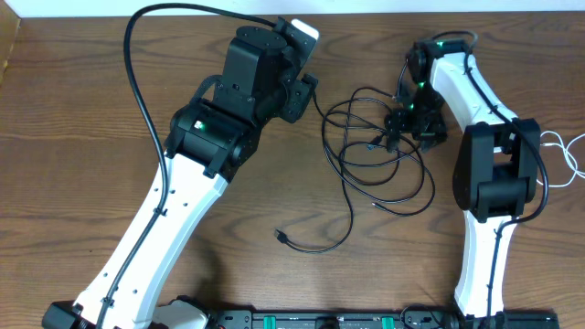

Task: Untangle cables

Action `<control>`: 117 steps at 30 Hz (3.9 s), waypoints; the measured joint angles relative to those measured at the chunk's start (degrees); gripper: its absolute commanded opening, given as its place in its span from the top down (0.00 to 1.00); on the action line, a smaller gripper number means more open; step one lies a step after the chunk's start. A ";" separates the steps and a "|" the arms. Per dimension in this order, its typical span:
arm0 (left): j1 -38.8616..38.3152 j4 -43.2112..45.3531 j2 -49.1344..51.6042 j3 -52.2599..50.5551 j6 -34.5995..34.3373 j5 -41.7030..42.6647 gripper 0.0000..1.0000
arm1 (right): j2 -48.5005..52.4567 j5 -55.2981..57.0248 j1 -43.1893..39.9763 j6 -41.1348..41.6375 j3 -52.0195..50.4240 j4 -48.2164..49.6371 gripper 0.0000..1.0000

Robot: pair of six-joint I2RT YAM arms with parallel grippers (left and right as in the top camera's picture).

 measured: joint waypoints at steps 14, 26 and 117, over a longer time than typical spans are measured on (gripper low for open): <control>0.00 0.02 0.00 0.00 0.13 -0.02 0.38 | 0.35 0.02 0.00 0.07 -1.90 2.03 0.58; 0.00 0.02 0.00 0.00 0.13 -0.02 0.38 | 0.35 0.04 0.00 0.52 -1.90 1.97 0.99; 0.00 -1.49 0.00 0.00 4.79 16.74 0.26 | -38.97 -22.01 -30.80 -8.87 18.03 -5.27 0.99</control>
